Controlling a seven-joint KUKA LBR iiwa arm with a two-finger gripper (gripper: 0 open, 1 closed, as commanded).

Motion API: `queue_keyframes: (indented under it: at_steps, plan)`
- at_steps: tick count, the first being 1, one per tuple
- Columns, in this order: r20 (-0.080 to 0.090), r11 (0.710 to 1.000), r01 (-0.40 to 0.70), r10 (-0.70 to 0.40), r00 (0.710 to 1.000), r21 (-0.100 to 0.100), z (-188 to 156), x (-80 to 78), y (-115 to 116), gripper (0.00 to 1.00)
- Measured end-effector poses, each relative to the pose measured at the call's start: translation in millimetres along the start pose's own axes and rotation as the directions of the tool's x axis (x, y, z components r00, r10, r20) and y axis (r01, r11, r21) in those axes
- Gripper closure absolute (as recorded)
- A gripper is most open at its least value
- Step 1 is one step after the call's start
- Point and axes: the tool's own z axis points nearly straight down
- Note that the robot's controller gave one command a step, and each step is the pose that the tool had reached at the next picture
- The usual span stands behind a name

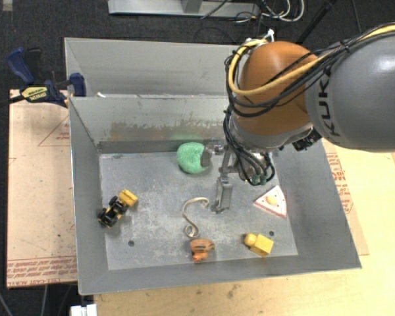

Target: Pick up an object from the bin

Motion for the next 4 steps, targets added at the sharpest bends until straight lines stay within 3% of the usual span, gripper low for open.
queue_keyframes:
  at_steps: [1,2,3,4]
  plan:
    - [0.007,1.000,-0.002,0.002,1.000,-0.001,-4.6,-1.2,-0.3,0.00]
    - [0.018,1.000,-0.018,0.018,1.000,-0.002,36.5,-17.1,16.2,0.00]
    - [0.011,1.000,-0.025,0.025,1.000,-0.002,99.1,-7.2,17.1,0.00]
    - [-0.007,0.996,0.088,-0.088,0.996,-0.001,121.7,-21.8,-8.5,0.00]
